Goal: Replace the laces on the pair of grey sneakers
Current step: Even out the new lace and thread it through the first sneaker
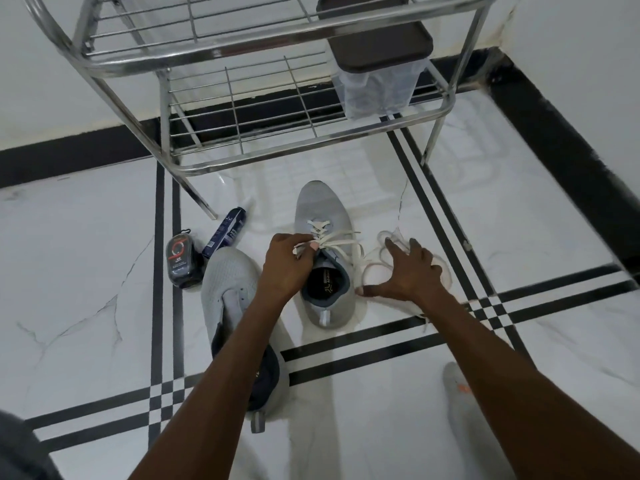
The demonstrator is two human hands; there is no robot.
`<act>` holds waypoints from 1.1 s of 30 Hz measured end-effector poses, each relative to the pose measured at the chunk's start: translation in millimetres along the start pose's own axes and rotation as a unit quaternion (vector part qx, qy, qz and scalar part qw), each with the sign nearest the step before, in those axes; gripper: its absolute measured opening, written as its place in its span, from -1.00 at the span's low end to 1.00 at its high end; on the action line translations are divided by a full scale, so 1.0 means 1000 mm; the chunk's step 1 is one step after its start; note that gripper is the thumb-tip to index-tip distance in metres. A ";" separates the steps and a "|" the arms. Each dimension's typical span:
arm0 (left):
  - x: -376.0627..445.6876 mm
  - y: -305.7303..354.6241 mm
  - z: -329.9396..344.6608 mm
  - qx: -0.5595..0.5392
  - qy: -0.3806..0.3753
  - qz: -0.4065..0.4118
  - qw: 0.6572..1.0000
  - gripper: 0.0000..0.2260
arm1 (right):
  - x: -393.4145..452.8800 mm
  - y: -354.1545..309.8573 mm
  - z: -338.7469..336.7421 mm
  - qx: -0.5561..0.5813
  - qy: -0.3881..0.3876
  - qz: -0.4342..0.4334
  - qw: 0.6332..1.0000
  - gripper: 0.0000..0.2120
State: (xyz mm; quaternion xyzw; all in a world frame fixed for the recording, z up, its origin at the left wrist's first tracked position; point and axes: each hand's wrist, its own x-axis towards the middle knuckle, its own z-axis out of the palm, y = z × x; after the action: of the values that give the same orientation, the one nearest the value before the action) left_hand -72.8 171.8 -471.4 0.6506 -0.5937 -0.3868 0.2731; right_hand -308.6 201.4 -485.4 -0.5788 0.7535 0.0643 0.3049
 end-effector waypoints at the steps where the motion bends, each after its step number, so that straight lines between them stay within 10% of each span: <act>1: 0.001 -0.001 0.000 -0.001 0.000 -0.001 1.000 -0.79 | -0.001 0.003 0.005 -0.028 0.019 -0.005 0.999 0.15; 6: 0.001 -0.003 0.000 -0.007 0.004 -0.004 1.000 -0.80 | -0.003 0.024 0.027 -0.016 0.179 -0.078 0.981 -0.64; 14: -0.006 0.006 0.010 -0.062 0.025 -0.028 0.997 -0.82 | 0.003 0.028 0.001 0.324 0.234 0.002 0.917 -0.90; 20: -0.010 0.014 0.028 -0.132 0.016 -0.064 0.989 -0.80 | -0.001 -0.024 -0.075 0.608 0.062 -0.028 0.791 -0.86; 33: -0.014 0.031 0.005 -0.371 -0.111 -0.190 0.902 -0.54 | -0.002 -0.096 -0.067 0.652 -0.113 -0.053 0.748 -0.89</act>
State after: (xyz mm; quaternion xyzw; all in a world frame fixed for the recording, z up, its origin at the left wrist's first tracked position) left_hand -94.7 181.5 -446.6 0.5554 -0.2984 -0.6936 0.3484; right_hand -246.8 142.2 -405.4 -0.2666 0.5401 -0.3942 0.6941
